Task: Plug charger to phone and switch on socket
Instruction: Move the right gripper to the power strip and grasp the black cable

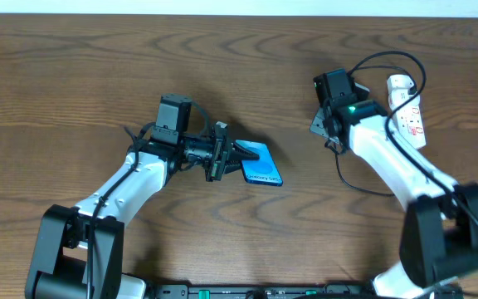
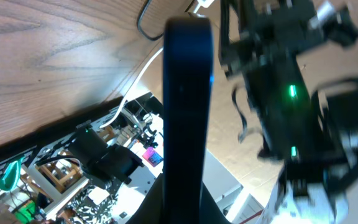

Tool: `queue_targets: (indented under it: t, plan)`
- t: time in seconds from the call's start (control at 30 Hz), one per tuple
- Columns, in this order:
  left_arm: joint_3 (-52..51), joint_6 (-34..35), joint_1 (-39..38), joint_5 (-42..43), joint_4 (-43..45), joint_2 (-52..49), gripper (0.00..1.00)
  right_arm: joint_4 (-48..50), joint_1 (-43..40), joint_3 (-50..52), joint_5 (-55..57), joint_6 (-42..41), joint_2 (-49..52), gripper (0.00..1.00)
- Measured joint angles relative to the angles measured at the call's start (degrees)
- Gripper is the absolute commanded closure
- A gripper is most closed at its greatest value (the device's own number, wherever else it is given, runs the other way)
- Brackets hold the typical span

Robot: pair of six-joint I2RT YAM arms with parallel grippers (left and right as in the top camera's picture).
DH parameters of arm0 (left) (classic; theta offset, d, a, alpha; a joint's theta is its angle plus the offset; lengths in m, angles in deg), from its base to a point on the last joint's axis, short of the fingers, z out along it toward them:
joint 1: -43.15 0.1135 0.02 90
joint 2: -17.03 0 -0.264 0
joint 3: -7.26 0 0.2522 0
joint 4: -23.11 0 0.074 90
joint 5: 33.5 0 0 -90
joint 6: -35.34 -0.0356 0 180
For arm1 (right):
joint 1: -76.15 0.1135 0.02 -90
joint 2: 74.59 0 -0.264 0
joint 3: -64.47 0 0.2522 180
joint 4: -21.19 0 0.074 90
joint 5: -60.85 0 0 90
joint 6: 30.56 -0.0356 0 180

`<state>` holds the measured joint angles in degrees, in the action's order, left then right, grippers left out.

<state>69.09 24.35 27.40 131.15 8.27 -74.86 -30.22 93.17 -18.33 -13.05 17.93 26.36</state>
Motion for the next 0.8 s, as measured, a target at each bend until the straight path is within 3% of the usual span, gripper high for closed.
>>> queue_targets:
  t: [0.3, 0.47, 0.67, 0.8]
  plan:
    - [0.0, 0.0, 0.0, 0.0, 0.0, 0.0, 0.92, 6.7, -2.3, -0.4, 0.2, 0.1, 10.9, 0.42]
    - [0.0, -0.4, 0.0, 0.0, 0.0, 0.0, 0.93, 9.6, -2.3, -1.6, -1.5, 0.1, 13.4, 0.62]
    - [0.0, -0.5, 0.0, 0.0, 0.0, 0.0, 0.93, 9.4, -2.3, -2.5, -4.7, 2.9, 13.8, 0.78]
    - [0.0, -0.8, 0.0, 0.0, 0.0, 0.0, 0.93, 8.0, -1.7, -3.2, -10.5, 8.4, 13.8, 0.82]
